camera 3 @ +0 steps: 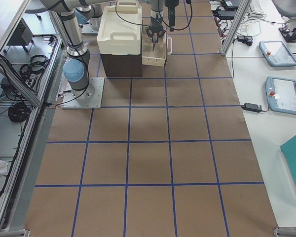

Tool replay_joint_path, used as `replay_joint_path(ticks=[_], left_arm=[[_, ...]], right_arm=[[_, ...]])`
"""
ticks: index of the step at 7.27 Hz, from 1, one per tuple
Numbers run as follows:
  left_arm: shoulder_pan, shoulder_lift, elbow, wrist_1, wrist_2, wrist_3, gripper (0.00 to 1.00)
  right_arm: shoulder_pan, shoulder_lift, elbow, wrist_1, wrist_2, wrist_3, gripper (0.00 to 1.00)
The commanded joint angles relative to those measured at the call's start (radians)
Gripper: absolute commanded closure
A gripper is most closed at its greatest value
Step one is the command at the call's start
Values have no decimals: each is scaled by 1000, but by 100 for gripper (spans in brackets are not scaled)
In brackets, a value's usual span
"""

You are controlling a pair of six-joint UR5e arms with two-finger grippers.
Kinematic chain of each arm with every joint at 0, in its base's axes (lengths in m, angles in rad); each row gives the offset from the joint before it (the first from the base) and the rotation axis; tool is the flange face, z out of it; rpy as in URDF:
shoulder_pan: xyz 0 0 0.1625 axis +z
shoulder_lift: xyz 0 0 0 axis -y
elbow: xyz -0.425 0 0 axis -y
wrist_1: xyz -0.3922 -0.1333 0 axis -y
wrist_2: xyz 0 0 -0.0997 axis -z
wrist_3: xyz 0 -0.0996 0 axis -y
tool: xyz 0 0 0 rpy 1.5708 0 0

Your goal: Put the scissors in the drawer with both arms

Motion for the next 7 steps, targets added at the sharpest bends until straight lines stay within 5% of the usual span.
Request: replay_joint_path(ticks=[1, 7], left_arm=[[0, 0, -12, 10, -3, -2, 100], [-5, -8, -33, 8, 2, -13, 94]], right_arm=[[1, -9, 0, 16, 56, -46, 0], [1, -24, 38, 132, 40, -124, 0]])
